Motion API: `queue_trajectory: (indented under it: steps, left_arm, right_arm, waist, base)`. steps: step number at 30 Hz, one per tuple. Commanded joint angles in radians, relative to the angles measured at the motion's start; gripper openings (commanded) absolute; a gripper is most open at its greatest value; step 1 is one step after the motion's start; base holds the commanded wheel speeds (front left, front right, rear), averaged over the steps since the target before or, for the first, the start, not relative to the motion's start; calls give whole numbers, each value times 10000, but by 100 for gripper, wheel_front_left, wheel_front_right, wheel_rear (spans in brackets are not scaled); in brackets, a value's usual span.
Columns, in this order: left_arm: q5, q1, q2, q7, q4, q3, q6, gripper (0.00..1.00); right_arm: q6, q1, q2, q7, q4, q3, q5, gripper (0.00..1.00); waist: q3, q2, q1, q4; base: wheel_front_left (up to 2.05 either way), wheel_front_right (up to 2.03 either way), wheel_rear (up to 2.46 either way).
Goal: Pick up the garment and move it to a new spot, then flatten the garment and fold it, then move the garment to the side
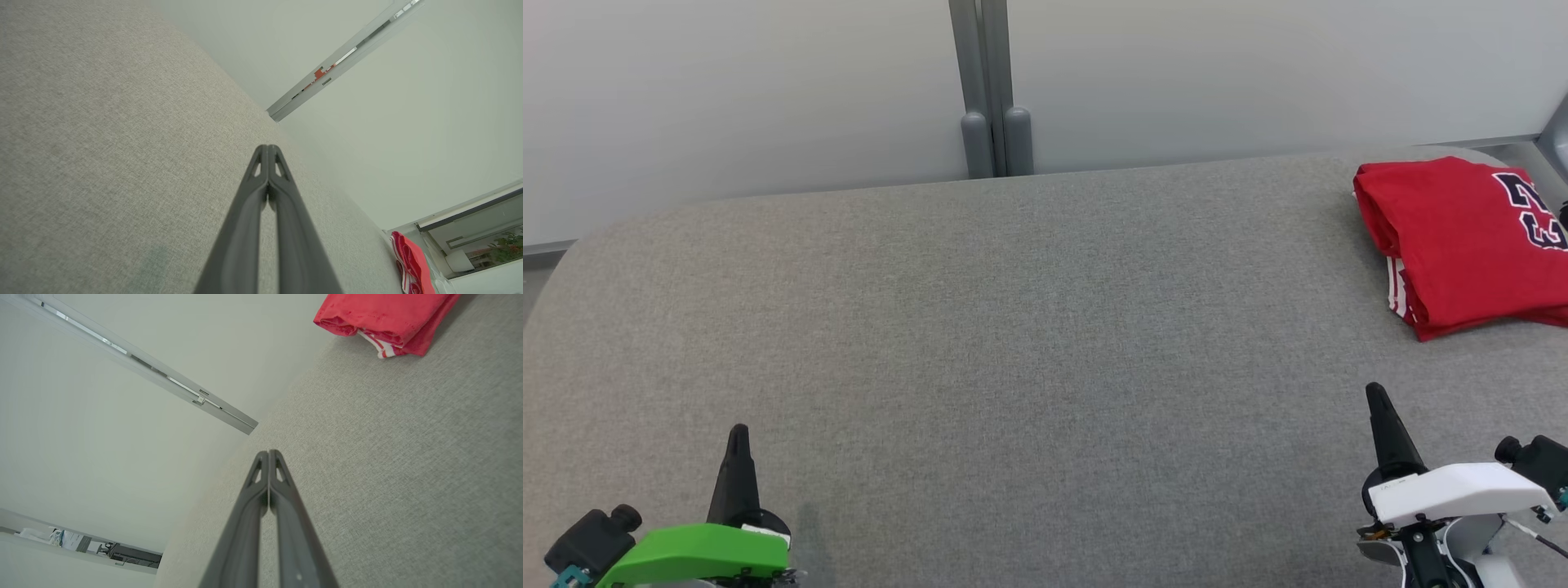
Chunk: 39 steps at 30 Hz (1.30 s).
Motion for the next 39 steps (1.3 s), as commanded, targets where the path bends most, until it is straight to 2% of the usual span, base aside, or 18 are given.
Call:
queue_trajectory:
  steps: [1,19,39]
  left_arm:
    - [-329,-306,69,82,-88,39,-38,0]
    - [-2474,-586,86,616,-6,114,-61,0]
    - [-4354,-827,100,1104,67,178,-83,0]
  right_arm:
    - [-4,-226,-32,79,-68,-67,303,0]
    - [-6,-446,59,618,47,-287,2191,0]
    - [-5,-636,144,1105,148,-487,3855,0]
  waist:
    - [2,-1,0,3]
    - [39,-1,0,45]
    - [77,-1,0,88]
  base:
    - [0,0,0]
    - [0,0,0]
    - [0,0,0]
